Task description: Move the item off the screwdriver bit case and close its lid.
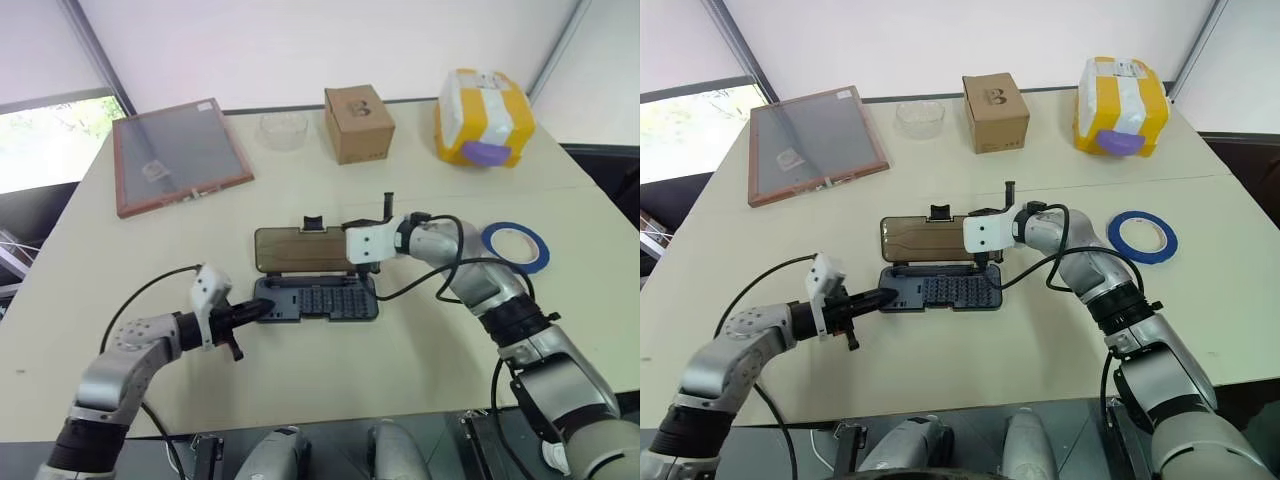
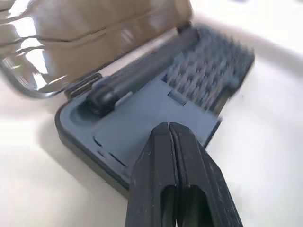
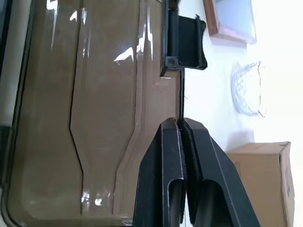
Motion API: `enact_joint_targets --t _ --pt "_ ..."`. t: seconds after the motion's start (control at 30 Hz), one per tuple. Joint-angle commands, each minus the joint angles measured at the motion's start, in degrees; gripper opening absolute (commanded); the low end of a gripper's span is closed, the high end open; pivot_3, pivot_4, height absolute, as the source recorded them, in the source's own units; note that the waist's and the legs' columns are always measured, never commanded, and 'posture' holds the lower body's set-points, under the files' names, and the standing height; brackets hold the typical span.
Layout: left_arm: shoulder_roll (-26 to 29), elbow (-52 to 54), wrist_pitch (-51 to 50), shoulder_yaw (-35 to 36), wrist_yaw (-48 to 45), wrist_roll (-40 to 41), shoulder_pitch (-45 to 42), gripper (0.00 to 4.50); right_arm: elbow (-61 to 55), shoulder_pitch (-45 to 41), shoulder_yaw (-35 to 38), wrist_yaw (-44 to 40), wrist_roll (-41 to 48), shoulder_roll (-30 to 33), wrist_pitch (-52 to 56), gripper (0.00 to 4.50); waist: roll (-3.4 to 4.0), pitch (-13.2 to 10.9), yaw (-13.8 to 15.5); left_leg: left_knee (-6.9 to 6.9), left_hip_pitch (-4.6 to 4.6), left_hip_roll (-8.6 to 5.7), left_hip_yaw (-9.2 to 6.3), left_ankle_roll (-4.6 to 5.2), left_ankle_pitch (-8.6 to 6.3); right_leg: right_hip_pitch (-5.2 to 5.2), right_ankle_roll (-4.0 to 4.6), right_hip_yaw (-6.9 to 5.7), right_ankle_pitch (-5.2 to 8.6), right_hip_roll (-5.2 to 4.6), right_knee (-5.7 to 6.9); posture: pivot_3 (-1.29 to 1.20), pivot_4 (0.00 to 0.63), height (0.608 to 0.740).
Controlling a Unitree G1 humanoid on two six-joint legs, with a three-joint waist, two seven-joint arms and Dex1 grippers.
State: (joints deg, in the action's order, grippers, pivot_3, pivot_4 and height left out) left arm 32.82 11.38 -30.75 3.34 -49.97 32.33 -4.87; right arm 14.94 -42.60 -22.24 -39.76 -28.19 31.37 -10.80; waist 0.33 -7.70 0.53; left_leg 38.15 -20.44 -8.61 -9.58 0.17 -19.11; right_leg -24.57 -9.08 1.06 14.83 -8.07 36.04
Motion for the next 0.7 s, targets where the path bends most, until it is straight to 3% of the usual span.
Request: enact_joint_targets --t 0.03,0.2,0.37,0.7 --pt "-1.9 -2.6 -1.1 6.7 4.9 3.4 -4.4 0.00 -0.4 -1.2 0.4 1.4 -1.2 0.9 -1.9 0.04 0.00 0.0 0.0 0.00 0.00 0.01 0.00 0.00 0.00 0.00 0.00 0.00 0.00 0.02 0.00 0.00 0.150 0.740" --pt "-5.4 -12.6 2.0 12.3 12.0 2.0 -11.7 0.00 -0.6 -1.2 0.5 1.3 -1.4 0.7 -2.3 0.04 -0.05 -0.1 -0.2 0.00 0.00 0.07 0.02 -0.05 0.02 -0.01 0.05 -0.01 -0.04 0.08 -0.03 0.00 0.150 0.740" --pt "-7.1 -24.3 10.1 9.5 16.7 -6.8 -17.9 0.00 -1.0 -1.3 0.6 1.5 -1.7 0.3 -2.5 0.04 -0.14 -0.1 -0.3 0.00 -0.01 0.07 0.02 -0.05 0.02 -0.02 0.04 -0.03 -0.04 0.08 -0.04 0.00 0.150 0.740" --pt "-8.3 -45.2 18.4 2.5 2.4 -12.4 -29.0 0.00 -2.3 -0.9 0.6 1.7 -1.7 -0.2 -3.5 0.04 -0.24 -0.2 -1.4 0.02 -0.05 0.07 0.00 -0.05 0.03 -0.05 0.04 -0.09 -0.05 0.09 -0.01 0.00 0.150 0.740"
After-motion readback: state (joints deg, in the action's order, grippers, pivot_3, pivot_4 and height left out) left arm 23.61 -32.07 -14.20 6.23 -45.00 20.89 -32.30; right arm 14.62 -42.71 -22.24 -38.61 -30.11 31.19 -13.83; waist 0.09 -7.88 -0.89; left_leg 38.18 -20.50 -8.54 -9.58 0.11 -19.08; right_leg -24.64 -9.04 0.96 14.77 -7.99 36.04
